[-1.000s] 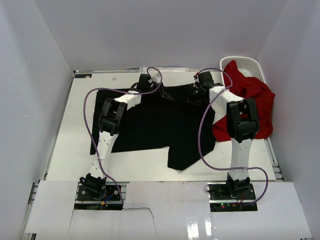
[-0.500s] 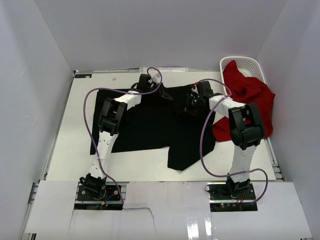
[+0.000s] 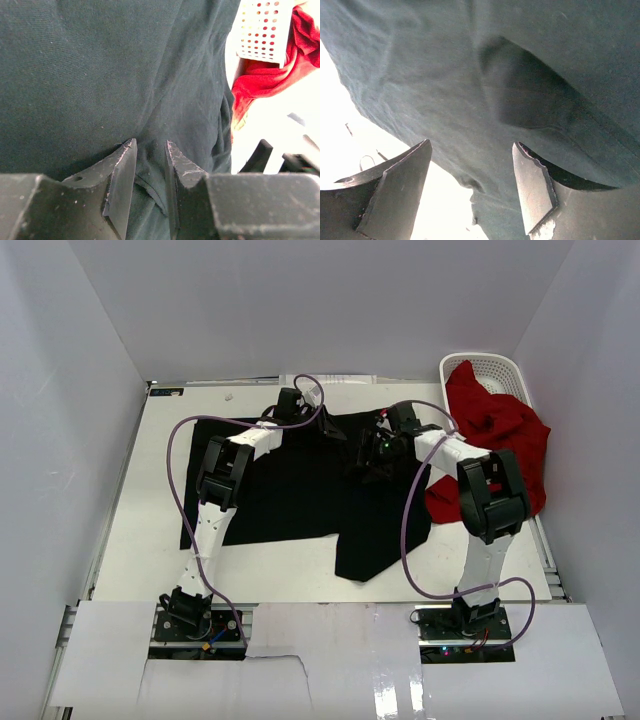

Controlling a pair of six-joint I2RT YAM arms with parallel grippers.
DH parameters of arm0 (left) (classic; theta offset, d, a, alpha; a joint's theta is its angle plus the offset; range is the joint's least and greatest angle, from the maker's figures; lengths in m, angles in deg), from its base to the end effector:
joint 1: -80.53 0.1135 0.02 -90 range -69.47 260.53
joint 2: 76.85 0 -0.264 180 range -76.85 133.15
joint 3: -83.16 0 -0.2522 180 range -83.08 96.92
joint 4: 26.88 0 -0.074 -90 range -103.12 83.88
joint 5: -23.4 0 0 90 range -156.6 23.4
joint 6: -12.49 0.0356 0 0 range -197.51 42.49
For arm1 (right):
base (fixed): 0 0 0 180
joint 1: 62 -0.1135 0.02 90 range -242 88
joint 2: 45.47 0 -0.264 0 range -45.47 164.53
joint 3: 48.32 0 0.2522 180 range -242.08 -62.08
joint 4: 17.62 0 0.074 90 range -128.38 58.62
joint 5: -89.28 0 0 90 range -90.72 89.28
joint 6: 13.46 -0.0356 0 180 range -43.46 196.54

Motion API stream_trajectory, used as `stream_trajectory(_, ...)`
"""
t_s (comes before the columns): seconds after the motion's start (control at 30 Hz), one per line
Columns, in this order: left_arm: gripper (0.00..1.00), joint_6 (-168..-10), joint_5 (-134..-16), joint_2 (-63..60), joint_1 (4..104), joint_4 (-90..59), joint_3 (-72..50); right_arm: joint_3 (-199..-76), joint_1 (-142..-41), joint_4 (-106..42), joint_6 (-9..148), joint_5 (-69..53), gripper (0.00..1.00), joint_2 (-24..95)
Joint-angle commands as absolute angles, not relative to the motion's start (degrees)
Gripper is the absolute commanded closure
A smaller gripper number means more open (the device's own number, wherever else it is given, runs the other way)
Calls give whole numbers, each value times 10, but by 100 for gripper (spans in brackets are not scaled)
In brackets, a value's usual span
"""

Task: Fold and stack the t-shirts
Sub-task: Fold the flattened tshirt in 1/3 of the way

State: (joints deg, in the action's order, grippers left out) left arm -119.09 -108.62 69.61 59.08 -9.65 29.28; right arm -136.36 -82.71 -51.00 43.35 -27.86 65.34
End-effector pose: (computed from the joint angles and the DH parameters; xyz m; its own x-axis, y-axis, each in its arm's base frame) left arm 0.5089 -0.2256 0.1105 -0.9325 -0.1633 -0.3220 0.1960 0.5201 -0.8313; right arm 0.3733 0.1585 0.1749 -0.9525 0.1607 -0.2588 -0.0370 0.7822 0.6220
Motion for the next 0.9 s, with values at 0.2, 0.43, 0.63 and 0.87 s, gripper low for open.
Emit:
stream_trajectory(0.2, 59, -1179, -1068, 656, 596, -64, 314, -1445, -826, -614, 553, -116, 29, 575)
stream_trajectory(0.43, 34, -1174, -1077, 653, 596, -70, 311, -1407, -824, -629, 580, -63, 29, 565)
stream_trajectory(0.63, 31, -1173, -1075, 644, 596, -73, 301, -1372, -819, -629, 583, -40, 30, 565)
stream_trajectory(0.87, 53, -1180, -1076, 649, 596, -75, 299, -1344, -805, -621, 585, -42, 37, 565)
